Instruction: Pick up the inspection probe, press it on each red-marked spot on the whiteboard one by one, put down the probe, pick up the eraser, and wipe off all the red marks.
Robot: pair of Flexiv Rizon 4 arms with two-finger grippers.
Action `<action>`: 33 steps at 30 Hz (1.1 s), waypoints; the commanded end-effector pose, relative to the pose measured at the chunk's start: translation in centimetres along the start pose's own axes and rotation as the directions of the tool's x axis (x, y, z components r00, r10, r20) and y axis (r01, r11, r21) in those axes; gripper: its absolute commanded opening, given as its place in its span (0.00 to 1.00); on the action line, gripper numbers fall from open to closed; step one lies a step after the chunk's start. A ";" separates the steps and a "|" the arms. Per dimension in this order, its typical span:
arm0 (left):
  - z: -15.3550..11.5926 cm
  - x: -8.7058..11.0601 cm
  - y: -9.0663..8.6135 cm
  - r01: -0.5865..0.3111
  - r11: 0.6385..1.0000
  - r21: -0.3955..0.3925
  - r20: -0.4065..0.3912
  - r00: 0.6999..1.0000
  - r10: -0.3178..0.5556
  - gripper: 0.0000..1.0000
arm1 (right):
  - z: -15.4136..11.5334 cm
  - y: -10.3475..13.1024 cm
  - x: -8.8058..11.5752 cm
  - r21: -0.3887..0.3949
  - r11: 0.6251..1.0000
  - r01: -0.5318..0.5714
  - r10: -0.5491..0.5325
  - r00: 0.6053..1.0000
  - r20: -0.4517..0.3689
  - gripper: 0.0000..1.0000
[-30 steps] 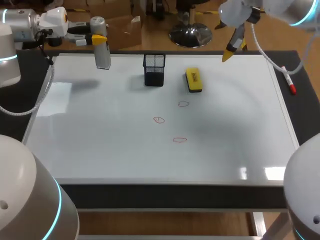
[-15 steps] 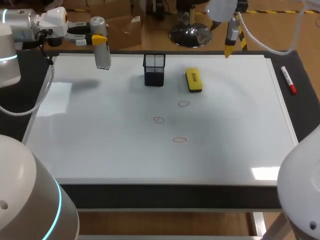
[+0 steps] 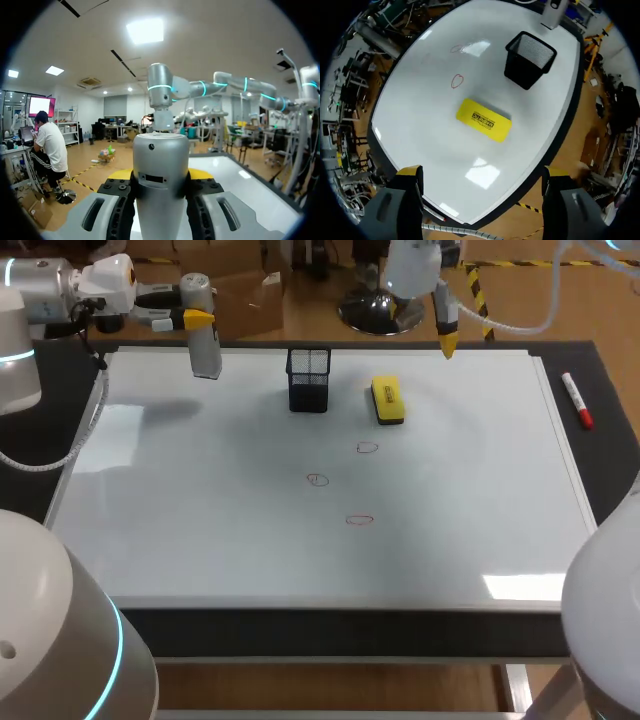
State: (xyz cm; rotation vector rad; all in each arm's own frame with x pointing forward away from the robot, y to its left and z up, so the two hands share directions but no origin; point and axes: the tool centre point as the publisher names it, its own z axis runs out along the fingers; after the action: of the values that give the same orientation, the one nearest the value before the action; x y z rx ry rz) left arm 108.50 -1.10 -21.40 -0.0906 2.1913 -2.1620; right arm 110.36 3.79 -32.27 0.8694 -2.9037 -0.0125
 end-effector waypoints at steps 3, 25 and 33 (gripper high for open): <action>0.0 -0.1 -0.2 0.001 1.000 -0.001 -0.002 1.000 -0.001 0.00 | 0.5 0.9 0.2 0.052 0.986 0.157 -0.154 0.986 -0.065 1.00; 0.0 -0.1 -0.2 0.001 1.000 -0.001 -0.002 1.000 -0.001 0.00 | 4.2 2.8 0.1 -0.029 0.798 0.602 -0.594 0.794 0.131 1.00; 0.0 -0.1 -0.2 0.001 1.000 -0.001 -0.002 1.000 -0.001 0.00 | 5.3 3.5 -0.6 -0.043 0.721 0.691 -0.689 0.723 0.061 1.00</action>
State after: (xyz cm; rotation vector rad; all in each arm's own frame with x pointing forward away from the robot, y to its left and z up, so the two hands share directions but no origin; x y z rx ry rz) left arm 108.51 -1.10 -21.40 -0.0904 2.1913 -2.1621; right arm 107.40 6.17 -37.29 1.9107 -2.4402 -0.2095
